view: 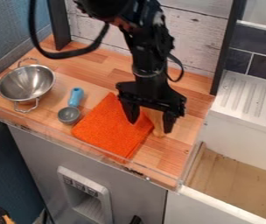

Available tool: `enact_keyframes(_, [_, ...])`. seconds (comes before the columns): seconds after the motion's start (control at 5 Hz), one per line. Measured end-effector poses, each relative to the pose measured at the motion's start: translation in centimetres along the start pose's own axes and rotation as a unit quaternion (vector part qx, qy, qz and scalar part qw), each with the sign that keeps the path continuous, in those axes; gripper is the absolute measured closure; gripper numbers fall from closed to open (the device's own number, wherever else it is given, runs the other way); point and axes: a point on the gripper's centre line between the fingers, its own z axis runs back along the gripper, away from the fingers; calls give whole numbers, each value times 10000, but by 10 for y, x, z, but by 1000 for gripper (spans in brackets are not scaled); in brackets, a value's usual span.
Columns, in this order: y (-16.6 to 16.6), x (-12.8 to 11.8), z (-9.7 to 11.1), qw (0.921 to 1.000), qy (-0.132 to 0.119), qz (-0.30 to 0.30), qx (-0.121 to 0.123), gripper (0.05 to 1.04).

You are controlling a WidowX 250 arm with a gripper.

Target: Move the fried chicken thigh to the upper left of table

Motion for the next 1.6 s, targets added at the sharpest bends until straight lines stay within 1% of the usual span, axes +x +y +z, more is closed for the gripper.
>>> enact_keyframes(0.2, [2, 5, -8, 9999, 68, 76, 71, 83])
enact_keyframes(0.4, [7, 17, -16, 9995, 162, 137, 217, 83])
enact_keyframes(0.6, [8, 31, -16, 9994, 79, 176, 289, 83])
enact_keyframes(0.8, [12, 41, -19, 9986, 113, 218, 462, 133])
enact_keyframes(1.0, [14, 46, -20, 9983, 24, 222, 540, 278])
enact_keyframes(1.2, [13, 47, -20, 9980, -2, 223, 594, 279])
enact_keyframes(1.6, [9, 40, -20, 9984, 66, 92, 553, 279])
